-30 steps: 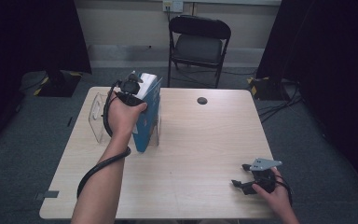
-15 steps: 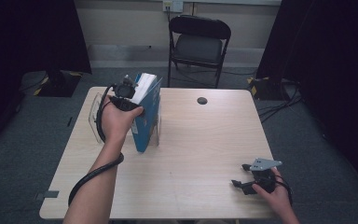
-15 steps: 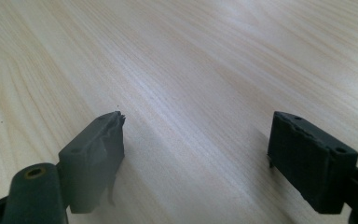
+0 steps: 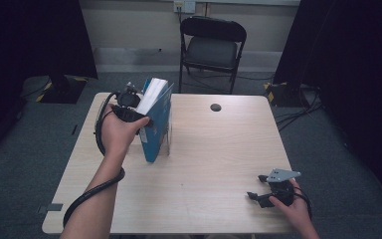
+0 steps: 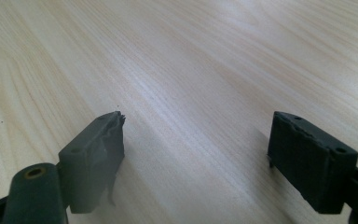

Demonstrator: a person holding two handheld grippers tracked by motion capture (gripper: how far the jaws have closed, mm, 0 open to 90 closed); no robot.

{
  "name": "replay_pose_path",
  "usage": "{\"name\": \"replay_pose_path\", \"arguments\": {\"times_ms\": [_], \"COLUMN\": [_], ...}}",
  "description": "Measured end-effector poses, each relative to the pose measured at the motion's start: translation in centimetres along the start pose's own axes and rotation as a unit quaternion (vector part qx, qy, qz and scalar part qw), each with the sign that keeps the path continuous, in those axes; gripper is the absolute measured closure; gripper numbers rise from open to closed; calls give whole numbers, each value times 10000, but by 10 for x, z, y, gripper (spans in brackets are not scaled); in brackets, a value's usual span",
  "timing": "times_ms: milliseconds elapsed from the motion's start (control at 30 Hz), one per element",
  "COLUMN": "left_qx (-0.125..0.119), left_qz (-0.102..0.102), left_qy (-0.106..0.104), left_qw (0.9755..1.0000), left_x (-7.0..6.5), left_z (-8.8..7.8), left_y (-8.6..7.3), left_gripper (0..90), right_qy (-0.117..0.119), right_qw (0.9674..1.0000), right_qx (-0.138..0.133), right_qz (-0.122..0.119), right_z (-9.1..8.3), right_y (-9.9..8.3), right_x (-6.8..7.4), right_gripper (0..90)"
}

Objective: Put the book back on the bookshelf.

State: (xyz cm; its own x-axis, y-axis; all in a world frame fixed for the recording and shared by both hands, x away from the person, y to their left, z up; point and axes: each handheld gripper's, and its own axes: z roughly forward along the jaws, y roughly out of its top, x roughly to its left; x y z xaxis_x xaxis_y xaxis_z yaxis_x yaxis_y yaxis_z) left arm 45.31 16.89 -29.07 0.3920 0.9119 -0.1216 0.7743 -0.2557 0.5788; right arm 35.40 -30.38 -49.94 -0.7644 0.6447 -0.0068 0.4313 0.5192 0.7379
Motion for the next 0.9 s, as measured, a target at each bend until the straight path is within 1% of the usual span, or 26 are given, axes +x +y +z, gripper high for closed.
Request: {"name": "replay_pose_path", "arguments": {"times_ms": [67,100,133,200,300,367,400,467,500,533,600,633,733,900], "left_qx": [-15,-32,-61,-25,-24,-42,-84,-94,-124,-124,-66,-31,-67,-46], "left_qz": [23,24,4,23,8,47,60,69,27,27,-4,21,-17,44], "left_qy": [13,-33,-3,-83,-113,-98,-180,-218,-268,-268,-310,-338,-359,-440], "left_qw": [10000,10000,10000,10000,9999,9999,9998,9997,9996,9996,9995,9994,9993,9990], "left_x": [0,0,0,1,1,1,1,0,0,0,0,1,1,2], "left_z": [-1,-2,-2,-4,-4,-6,-7,-7,-9,-9,-9,-9,-10,-9], "left_y": [-1,-2,-2,-4,-5,-7,-8,-8,-10,-10,-12,-12,-16,-24], "left_gripper": [452,452,442,420,406,398,388,377,363,329,317,311,305,268], "right_qy": [0,-1,-1,-1,-11,-10,-11,-13,-12,-12,-11,-11,-11,-11], "right_qw": [10000,10000,10000,10000,10000,10000,10000,10000,10000,10000,10000,10000,10000,10000], "right_qx": [-1,-6,-1,-3,-12,-8,-8,-12,-11,-11,-8,-12,-12,-11], "right_qz": [1,-6,0,-4,-5,1,0,-7,-5,-5,0,-6,-5,-5], "right_z": [0,0,0,0,0,0,0,0,0,0,0,0,0,0], "right_y": [0,0,0,0,0,0,0,0,0,0,0,0,0,0], "right_x": [0,0,0,0,0,0,0,0,0,0,0,0,0,0], "right_gripper": [178,178,178,178,178,178,178,178,178,178,178,178,178,178]}}
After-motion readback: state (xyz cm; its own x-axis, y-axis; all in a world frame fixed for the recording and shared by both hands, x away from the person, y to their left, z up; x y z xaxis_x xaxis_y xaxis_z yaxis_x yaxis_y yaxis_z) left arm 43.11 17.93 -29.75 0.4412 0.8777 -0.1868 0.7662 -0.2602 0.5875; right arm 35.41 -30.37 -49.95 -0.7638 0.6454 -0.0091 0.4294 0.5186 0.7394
